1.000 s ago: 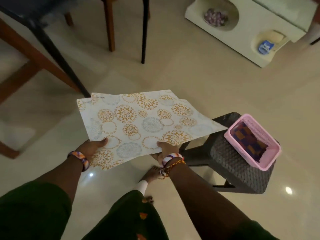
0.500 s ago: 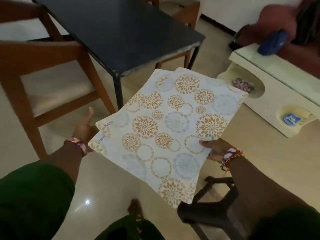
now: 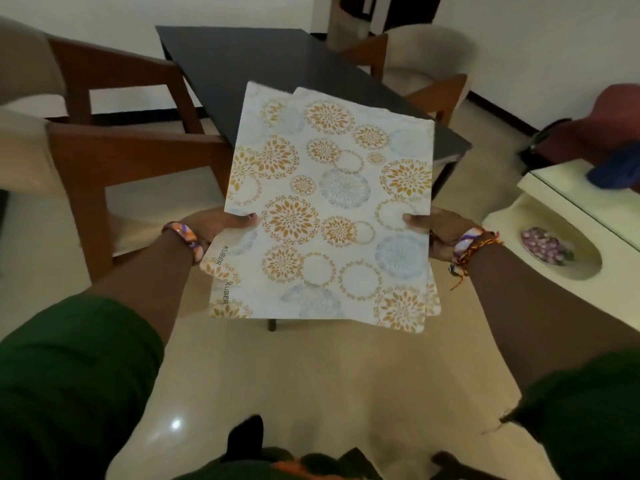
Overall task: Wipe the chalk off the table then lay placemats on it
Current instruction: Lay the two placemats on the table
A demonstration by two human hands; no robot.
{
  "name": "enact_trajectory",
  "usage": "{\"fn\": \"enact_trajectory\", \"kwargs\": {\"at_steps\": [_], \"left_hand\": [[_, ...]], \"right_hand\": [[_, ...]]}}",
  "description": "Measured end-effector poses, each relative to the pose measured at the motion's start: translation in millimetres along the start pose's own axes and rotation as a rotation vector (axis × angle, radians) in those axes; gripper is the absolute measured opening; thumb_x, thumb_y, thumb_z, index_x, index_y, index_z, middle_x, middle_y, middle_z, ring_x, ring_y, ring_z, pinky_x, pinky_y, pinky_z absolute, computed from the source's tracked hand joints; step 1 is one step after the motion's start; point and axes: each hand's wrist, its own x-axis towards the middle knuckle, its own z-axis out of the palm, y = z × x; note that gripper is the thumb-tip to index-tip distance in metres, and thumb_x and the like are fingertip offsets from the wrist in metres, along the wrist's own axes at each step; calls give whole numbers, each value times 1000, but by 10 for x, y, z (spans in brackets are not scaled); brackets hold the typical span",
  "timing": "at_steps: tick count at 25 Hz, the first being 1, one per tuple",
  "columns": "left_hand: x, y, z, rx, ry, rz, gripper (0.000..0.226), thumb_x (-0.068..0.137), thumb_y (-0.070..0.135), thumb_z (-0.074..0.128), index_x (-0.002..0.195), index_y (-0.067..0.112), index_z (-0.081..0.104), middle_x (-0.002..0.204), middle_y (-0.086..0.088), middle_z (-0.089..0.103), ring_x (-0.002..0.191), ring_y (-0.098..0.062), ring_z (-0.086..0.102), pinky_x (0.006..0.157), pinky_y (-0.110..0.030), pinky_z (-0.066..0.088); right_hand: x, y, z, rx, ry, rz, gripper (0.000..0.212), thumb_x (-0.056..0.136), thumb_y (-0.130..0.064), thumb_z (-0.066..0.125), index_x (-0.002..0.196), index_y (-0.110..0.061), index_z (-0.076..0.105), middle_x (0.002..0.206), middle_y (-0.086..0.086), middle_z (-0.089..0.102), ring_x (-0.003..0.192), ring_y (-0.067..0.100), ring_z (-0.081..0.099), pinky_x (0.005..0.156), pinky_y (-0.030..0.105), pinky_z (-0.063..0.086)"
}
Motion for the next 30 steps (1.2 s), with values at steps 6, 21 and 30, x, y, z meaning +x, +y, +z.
{"fn": "enact_trajectory", "kwargs": {"at_steps": [6, 21, 30], "left_hand": [[804, 117, -23, 118, 239, -34, 84, 67, 64, 67, 128, 8, 57, 135, -5, 53, 127, -25, 46, 112, -42, 30], [2646, 1243, 880, 901, 991, -360, 56, 89, 34, 57, 130, 0, 41, 131, -23, 45, 122, -38, 43, 99, -45, 40], [4203, 1727, 1306, 985, 648, -83, 66, 85, 50, 57, 139, 18, 39, 151, -12, 27, 133, -30, 35, 105, -37, 36]], "right_hand": [[944, -440, -23, -493, 197, -50, 52, 82, -7, 71, 130, -3, 53, 127, 5, 58, 117, 24, 54, 102, 33, 40], [3618, -1774, -1538, -751, 60, 16, 57, 87, -12, 65, 140, -7, 42, 141, 14, 46, 126, 37, 46, 104, 47, 40], [5091, -2473, -1519, -795, -4, -108, 43, 88, -3, 62, 130, -3, 51, 130, 13, 56, 119, 33, 52, 89, 39, 44]]}}
